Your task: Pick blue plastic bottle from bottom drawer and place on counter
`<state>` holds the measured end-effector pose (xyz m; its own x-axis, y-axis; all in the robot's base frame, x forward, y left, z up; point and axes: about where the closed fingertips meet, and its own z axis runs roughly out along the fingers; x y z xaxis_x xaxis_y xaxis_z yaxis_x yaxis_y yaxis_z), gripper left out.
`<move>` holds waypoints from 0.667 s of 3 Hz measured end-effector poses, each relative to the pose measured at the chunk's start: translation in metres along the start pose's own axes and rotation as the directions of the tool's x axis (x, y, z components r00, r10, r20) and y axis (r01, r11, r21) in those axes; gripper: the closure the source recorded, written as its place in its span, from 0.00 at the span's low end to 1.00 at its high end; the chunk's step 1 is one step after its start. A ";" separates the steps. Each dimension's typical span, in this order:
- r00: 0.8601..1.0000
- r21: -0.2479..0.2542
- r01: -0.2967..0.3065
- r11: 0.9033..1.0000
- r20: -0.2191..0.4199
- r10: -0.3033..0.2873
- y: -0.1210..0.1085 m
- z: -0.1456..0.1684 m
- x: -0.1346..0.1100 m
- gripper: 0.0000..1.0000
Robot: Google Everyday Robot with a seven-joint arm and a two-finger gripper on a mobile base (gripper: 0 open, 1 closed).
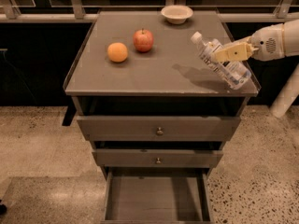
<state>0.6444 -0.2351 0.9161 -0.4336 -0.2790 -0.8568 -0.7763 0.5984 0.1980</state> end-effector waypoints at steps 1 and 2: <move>0.999 -0.024 -0.024 0.999 0.046 0.025 -0.024 0.011 0.006 1.00; 0.996 -0.041 -0.031 0.999 0.077 0.034 -0.040 0.021 0.006 1.00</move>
Offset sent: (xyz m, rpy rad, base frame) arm 0.0575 -0.0223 -0.0266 0.1329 -0.0271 -0.0040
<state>0.6822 -0.2448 0.8936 -0.4234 -0.1996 -0.8837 -0.7805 0.5756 0.2440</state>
